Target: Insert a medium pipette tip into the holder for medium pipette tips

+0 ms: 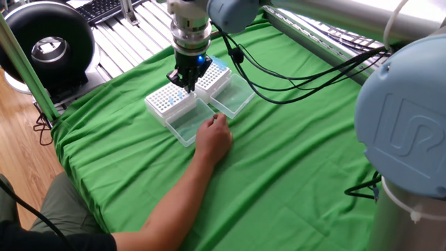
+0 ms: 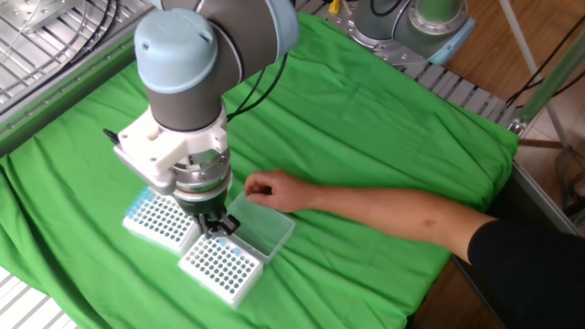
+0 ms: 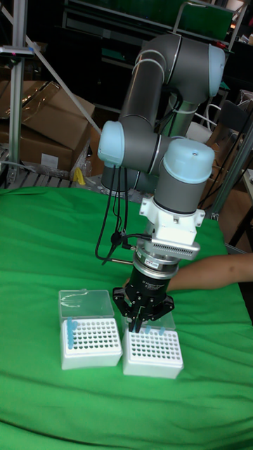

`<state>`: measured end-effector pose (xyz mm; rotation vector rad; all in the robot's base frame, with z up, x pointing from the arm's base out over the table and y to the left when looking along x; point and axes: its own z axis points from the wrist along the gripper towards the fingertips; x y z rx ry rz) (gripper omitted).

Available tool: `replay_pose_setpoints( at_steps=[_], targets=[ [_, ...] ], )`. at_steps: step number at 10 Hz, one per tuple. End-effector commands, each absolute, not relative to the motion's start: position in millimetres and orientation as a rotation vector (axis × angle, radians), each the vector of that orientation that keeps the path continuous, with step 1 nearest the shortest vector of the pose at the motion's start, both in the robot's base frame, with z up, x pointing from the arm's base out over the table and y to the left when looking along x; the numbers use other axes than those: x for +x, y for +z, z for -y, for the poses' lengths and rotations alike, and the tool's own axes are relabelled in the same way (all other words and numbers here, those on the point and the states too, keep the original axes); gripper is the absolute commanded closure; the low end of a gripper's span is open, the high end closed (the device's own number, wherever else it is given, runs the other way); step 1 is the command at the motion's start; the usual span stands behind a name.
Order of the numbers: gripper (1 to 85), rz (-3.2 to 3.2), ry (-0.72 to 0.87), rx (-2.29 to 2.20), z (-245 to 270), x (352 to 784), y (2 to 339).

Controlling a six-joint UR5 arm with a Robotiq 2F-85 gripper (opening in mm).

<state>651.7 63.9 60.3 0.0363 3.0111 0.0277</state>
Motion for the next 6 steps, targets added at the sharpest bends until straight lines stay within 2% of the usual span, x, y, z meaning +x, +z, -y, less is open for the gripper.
replay_pose_setpoints(
  at_steps=[1,6],
  targets=[
    [84.3,-3.023,0.024,0.066,-62,648,67],
    [84.7,-3.050,0.005,0.070,-59,645,86]
  ],
)
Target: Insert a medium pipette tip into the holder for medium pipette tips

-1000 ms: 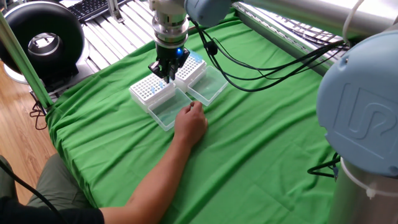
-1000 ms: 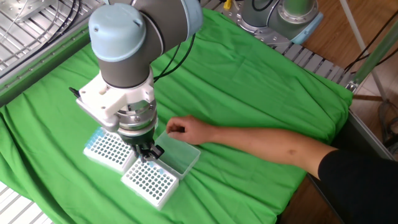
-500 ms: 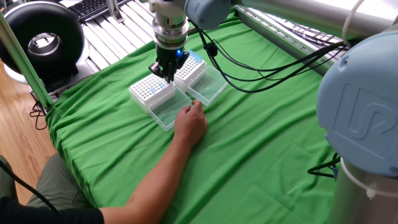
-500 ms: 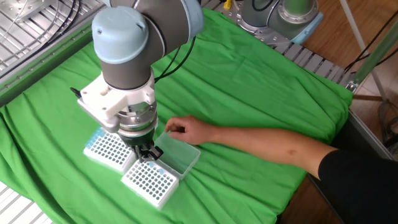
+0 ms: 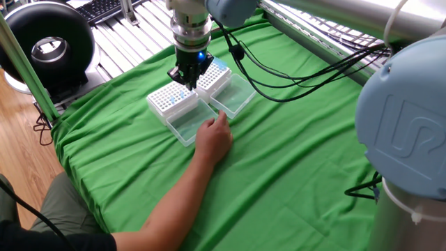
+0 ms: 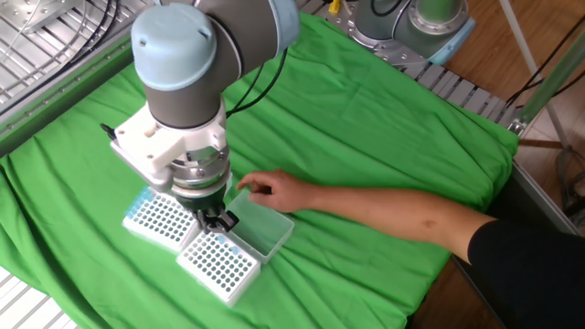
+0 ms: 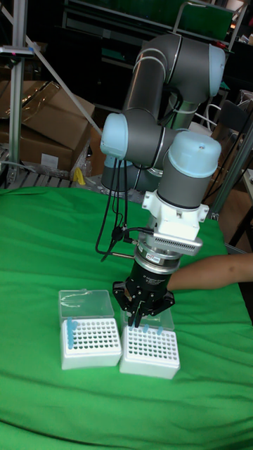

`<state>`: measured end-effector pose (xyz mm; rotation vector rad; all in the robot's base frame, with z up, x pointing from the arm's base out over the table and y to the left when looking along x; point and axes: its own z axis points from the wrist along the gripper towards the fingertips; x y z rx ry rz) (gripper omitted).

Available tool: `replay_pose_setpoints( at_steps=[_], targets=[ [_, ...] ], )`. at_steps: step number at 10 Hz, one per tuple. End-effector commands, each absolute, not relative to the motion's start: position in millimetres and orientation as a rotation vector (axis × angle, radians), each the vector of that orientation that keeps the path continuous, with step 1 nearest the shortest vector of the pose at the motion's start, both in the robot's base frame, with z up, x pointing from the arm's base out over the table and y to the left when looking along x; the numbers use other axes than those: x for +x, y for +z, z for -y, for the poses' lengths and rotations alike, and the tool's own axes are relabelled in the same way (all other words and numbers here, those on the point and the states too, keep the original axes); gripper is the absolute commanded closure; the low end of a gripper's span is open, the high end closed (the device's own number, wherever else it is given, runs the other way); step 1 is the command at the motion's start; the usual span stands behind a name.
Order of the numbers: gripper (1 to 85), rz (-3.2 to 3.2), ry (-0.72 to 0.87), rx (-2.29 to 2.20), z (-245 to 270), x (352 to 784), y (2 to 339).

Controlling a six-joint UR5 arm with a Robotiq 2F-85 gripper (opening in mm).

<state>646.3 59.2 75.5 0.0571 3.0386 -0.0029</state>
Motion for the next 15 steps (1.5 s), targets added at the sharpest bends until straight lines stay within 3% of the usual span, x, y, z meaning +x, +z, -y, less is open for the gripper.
replay_pose_setpoints(
  at_steps=[1,9,12,15],
  targets=[
    [84.7,-3.064,0.004,0.075,-60,645,93],
    [84.7,-3.146,-0.003,0.037,-54,658,148],
    [84.7,-3.121,-0.103,-0.153,-17,676,156],
    [84.7,-3.080,-0.086,-0.243,11,685,148]
  ],
)
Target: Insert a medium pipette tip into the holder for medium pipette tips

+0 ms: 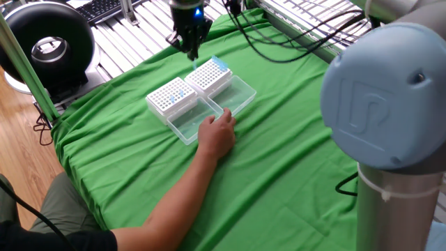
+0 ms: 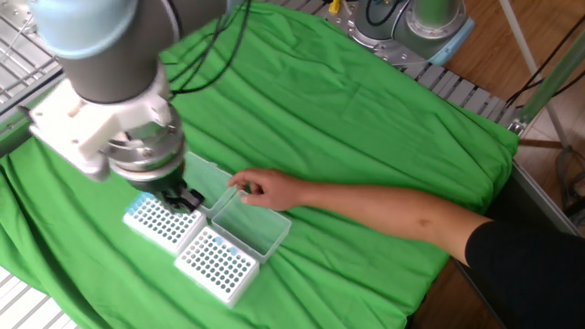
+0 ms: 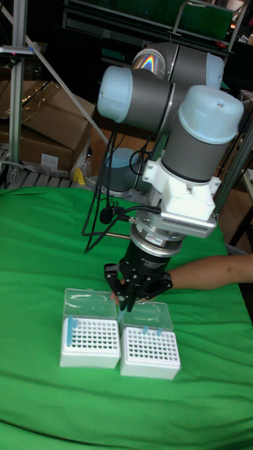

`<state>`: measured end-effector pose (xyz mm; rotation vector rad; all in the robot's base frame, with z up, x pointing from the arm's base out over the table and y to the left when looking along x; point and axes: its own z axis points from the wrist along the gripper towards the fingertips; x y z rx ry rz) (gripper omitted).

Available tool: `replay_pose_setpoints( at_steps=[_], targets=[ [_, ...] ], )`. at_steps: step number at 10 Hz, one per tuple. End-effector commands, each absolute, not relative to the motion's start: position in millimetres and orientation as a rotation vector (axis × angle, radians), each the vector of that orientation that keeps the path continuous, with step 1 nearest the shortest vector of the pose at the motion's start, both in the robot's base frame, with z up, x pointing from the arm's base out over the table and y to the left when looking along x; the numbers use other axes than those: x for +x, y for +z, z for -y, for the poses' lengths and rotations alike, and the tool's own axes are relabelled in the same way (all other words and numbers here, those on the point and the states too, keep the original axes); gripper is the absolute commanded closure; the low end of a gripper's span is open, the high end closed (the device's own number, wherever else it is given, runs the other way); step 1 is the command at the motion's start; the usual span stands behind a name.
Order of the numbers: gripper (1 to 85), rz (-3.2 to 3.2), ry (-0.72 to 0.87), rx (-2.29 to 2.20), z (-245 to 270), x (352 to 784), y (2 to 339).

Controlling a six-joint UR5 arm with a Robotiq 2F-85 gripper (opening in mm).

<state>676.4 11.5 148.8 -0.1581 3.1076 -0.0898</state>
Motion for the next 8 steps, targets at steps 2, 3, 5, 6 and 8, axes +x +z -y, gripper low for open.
replay_pose_setpoints(
  at_steps=[2,3,5,6,8],
  targets=[
    [84.7,-3.056,-0.082,-0.280,24,688,141],
    [84.7,-3.049,-0.083,-0.291,29,688,140],
    [84.7,-3.028,-0.075,-0.320,37,689,132],
    [84.7,-3.019,-0.077,-0.331,39,690,129],
    [84.7,-3.005,-0.062,-0.359,45,689,124]
  ],
)
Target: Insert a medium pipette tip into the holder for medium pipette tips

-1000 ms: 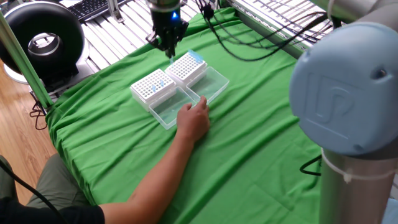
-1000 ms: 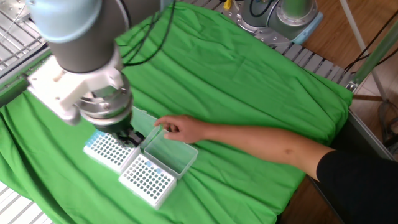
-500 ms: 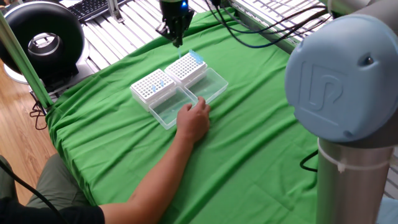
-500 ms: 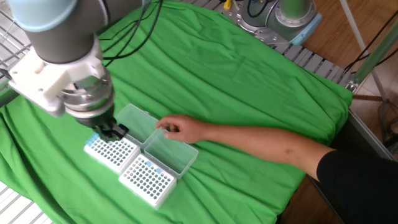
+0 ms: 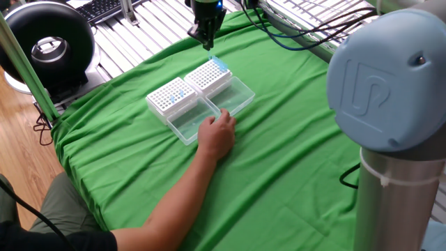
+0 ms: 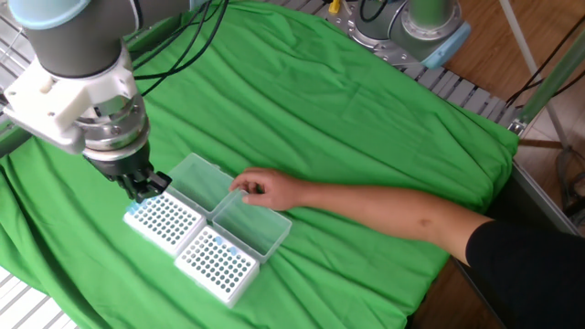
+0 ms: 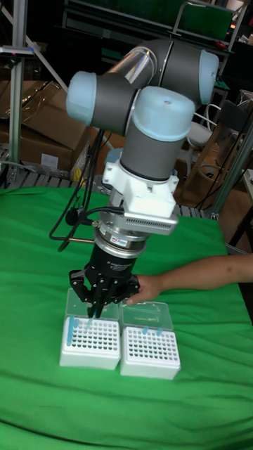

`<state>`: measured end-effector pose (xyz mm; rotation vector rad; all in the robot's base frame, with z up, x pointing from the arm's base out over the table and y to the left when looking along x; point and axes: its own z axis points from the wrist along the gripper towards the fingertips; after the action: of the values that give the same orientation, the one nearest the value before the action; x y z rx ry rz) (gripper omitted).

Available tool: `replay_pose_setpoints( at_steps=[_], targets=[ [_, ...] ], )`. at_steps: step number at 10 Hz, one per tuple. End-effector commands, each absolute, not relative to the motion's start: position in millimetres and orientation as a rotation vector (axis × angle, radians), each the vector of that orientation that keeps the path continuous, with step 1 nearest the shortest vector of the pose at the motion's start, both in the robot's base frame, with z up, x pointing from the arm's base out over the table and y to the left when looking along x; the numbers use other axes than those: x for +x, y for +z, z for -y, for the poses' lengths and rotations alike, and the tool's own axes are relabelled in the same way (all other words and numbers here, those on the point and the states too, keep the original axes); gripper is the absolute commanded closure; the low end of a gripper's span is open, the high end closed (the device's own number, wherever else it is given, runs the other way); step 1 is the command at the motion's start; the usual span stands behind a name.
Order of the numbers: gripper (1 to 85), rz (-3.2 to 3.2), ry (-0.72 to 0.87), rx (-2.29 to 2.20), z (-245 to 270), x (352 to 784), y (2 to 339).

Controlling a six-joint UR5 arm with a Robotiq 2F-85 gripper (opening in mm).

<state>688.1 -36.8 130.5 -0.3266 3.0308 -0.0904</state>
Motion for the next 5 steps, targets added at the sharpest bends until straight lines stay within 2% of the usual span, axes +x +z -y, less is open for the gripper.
replay_pose_setpoints(
  at_steps=[1,5],
  targets=[
    [84.7,-3.003,-0.055,-0.356,45.1,686.8,122.0],
    [84.7,-3.000,-0.027,-0.354,46.6,679.9,114.6]
  ],
)
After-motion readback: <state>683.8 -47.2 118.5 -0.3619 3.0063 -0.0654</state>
